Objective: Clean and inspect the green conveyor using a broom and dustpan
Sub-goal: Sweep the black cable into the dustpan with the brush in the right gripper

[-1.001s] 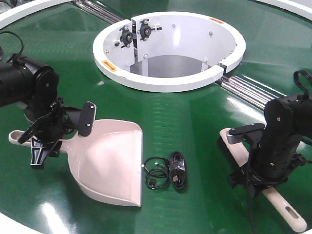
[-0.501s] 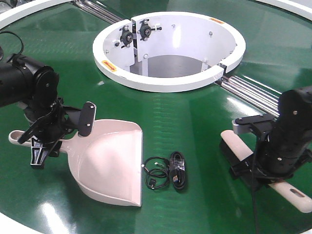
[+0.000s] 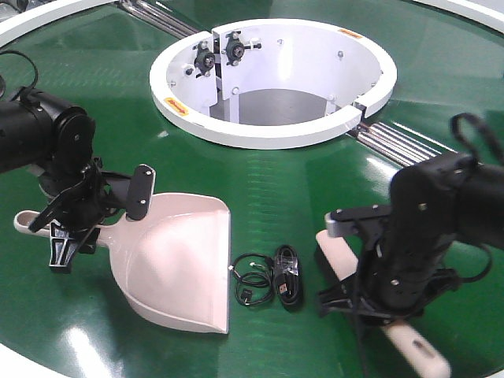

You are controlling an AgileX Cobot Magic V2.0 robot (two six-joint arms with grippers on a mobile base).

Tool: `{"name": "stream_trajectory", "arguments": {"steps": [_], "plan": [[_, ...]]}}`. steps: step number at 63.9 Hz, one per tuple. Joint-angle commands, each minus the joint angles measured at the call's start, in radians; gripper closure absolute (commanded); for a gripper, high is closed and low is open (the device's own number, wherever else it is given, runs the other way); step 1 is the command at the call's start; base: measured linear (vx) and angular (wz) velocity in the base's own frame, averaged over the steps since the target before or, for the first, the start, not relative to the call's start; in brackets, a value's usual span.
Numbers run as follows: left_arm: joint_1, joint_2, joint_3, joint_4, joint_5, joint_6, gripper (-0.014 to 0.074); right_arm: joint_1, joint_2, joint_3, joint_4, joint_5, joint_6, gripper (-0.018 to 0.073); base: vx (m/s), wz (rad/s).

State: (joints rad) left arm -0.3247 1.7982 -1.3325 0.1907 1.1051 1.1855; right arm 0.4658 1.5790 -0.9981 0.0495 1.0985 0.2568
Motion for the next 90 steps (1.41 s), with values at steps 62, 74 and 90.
{"name": "stream_trajectory", "arguments": {"steps": [62,74,90], "plan": [[-0.008,-0.051,-0.024,-0.002,-0.002,-0.011,0.0594,0.224,0.479,-0.663,0.41,0.133,-0.214,0.0564,0.0,0.0],[-0.008,-0.051,-0.024,-0.002,-0.002,-0.011,0.0594,0.227,0.481,-0.741,0.404,0.125,-0.215,0.0564,0.0,0.0],[-0.008,-0.051,-0.024,-0.002,-0.002,-0.011,0.0594,0.192,0.445,-0.747,0.366,0.122,-0.251,0.0564,0.0,0.0]]}}
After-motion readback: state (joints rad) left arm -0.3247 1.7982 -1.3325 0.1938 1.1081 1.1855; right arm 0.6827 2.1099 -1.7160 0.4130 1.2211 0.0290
